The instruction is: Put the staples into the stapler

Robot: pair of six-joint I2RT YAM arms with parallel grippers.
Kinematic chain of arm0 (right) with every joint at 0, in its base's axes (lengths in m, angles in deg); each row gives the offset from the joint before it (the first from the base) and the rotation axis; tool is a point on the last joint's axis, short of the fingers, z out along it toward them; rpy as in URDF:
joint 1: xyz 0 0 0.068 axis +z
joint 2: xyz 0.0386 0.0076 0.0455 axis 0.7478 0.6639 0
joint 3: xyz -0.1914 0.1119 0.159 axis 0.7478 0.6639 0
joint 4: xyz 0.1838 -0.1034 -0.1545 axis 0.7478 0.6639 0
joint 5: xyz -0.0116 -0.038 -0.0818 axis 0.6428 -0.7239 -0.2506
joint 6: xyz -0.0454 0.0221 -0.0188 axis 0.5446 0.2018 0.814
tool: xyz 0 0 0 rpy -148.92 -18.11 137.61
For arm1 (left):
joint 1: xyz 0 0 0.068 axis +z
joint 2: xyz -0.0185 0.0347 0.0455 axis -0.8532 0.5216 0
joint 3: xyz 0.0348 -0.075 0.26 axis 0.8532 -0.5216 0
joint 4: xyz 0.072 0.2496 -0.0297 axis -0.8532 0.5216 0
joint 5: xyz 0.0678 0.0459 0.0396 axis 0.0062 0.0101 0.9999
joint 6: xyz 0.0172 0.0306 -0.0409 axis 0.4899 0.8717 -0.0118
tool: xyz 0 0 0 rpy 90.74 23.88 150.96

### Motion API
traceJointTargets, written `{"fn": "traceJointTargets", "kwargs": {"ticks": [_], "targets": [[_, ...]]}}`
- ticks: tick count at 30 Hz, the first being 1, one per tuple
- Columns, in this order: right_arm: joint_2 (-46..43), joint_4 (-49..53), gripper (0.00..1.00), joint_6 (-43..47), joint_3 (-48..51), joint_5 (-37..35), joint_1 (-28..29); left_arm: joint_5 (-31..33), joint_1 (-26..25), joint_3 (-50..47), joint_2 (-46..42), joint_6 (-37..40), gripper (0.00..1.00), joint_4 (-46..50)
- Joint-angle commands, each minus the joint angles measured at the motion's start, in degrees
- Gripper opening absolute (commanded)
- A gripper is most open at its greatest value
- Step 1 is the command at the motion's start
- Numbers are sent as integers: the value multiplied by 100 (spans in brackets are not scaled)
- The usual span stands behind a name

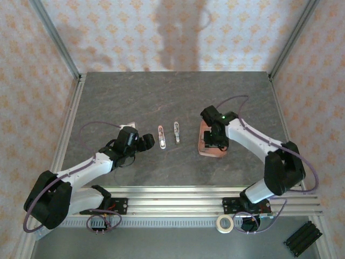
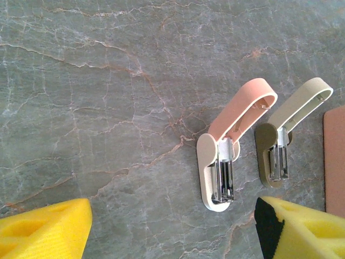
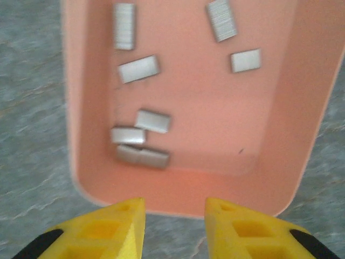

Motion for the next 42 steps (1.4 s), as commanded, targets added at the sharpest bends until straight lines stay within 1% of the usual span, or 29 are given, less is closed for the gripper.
{"fn": "traceJointTargets", "kwargs": {"ticks": [1, 4, 8, 13, 18, 29, 33, 36, 38, 42], "targets": [[476, 204, 34, 868, -331, -83, -388, 232, -56, 128, 121, 106, 80, 47], [975, 128, 34, 1175, -664, 6, -667, 163, -51, 193, 213, 157, 80, 13], [1603, 51, 33, 1451, -1098, 160, -887, 185, -58, 244, 284, 189, 81, 29], [2170, 86, 32, 1681, -1554, 227, -1007, 271, -42, 257, 389, 189, 81, 47], [2532, 219, 32, 1864, -1849, 78, -1077, 253, -49, 327, 569, 147, 81, -17], [2872, 256, 32, 2062, -1974, -120, -1183, 76, -50, 530, 1002, 119, 81, -101], [2982, 237, 28, 2102, -1968, -37, -1249, 56, -50, 533, 1066, 84, 81, -155], [3068, 232, 22, 2132, -1964, 80, -1298, 44, -42, 540, 1066, 75, 81, -146], [2997, 204, 20, 2129, -1940, 140, -1309, 56, -43, 539, 1030, 84, 81, -129], [2627, 291, 19, 2055, -2005, 249, -1307, 60, -45, 521, 921, 75, 81, -94]]}}
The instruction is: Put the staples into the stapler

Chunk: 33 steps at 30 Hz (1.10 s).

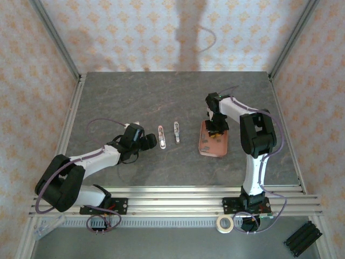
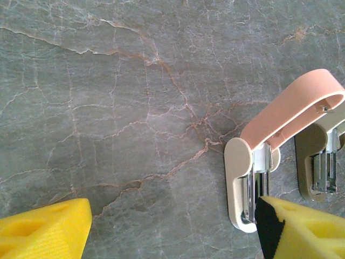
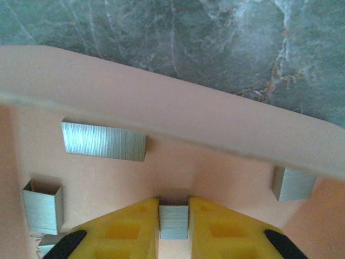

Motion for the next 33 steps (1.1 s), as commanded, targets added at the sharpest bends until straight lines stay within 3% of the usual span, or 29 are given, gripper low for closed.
{"fn": "traceJointTargets", "kwargs": {"ticks": [1, 9, 17, 21, 28, 33], "targets": [[-345, 193, 19, -65, -73, -145, -96, 2, -52, 127, -165, 17, 81, -35], [-1805, 484, 20, -566, 419, 41, 176, 1, -59, -97, -761, 53, 81, 62], [-3355, 434, 20, -1955, 1525, -330, 1407, 39, -57, -411, -1466, 80, 80, 232], [-3931, -64, 20, -2872, 2232, -422, 2233, 92, -54, -623, -1765, 12, 81, 234], [-3654, -867, 20, -3873, 2886, -595, 3502, 76, -64, -900, -2032, -112, 80, 195], [-2826, -1320, 21, -3860, 2752, -505, 3721, 157, -67, -902, -2090, -63, 80, 234]]}}
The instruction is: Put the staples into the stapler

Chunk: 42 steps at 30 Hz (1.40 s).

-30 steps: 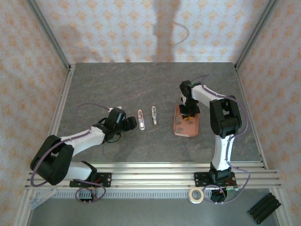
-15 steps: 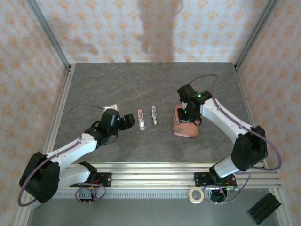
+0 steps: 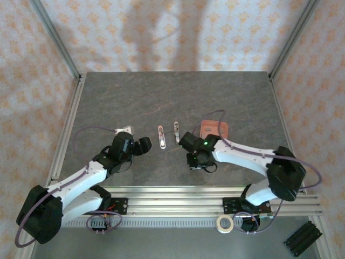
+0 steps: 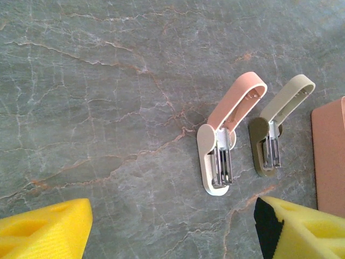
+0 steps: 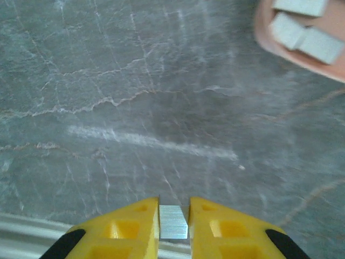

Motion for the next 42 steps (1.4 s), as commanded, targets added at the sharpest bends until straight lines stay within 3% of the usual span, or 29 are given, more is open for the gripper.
{"fn": "traceJointTargets", "kwargs": {"ticks": [1, 8, 20, 25, 30, 35, 42], "targets": [[402, -395, 21, -193, -131, -220, 12, 158, -31, -13, -86, 11, 80, 112], [711, -78, 21, 396, -300, -257, -619, 185, -28, 50, -2, 72, 80, 122], [640, 363, 21, 1792, -676, -438, -2427, 241, -26, 165, 246, 143, 80, 31], [529, 219, 21, 1617, -944, -240, -2251, 303, -29, 92, 262, 79, 80, -49], [326, -911, 21, 1195, -703, -622, -1375, 550, -29, -108, 110, 71, 80, -269], [722, -1712, 21, 1100, -813, -1157, -746, 686, -25, -204, 103, 252, 81, -447], [1329, -2414, 21, 1098, -976, -1298, -630, 703, -28, -281, 248, 266, 81, -675]]}}
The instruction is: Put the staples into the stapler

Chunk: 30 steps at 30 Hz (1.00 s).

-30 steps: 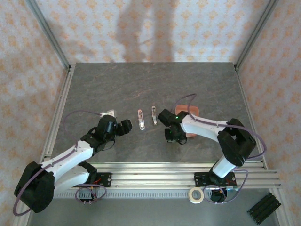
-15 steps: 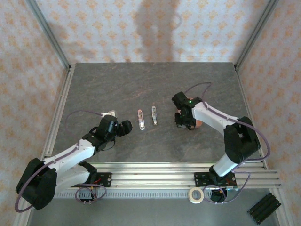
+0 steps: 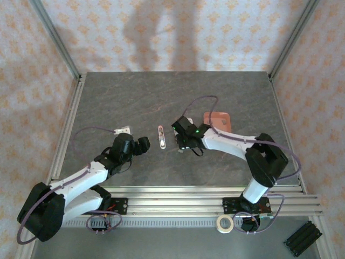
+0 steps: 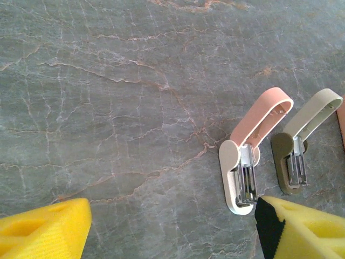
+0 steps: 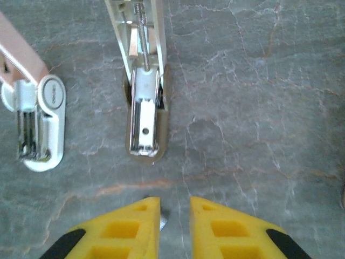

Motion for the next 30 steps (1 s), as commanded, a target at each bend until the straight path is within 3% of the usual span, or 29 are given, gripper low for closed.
{"fn": "traceJointTargets", "kwargs": {"ticks": [1, 5, 13, 22, 30], "targets": [[285, -363, 21, -51, -266, -338, 4, 212, -29, -87, 87, 89, 81, -267], [514, 93, 23, 5, -566, -213, 4, 216, -22, -63, 146, 88, 81, -270], [515, 644, 33, 676, -478, 752, 21, 184, -19, -87, 225, 72, 81, -262], [812, 1014, 45, 2159, -682, 832, 39, 174, -22, -75, 156, 80, 81, -187], [1180, 1161, 47, 2721, -999, 1012, 37, 232, -22, -51, 39, 72, 81, -46]]}}
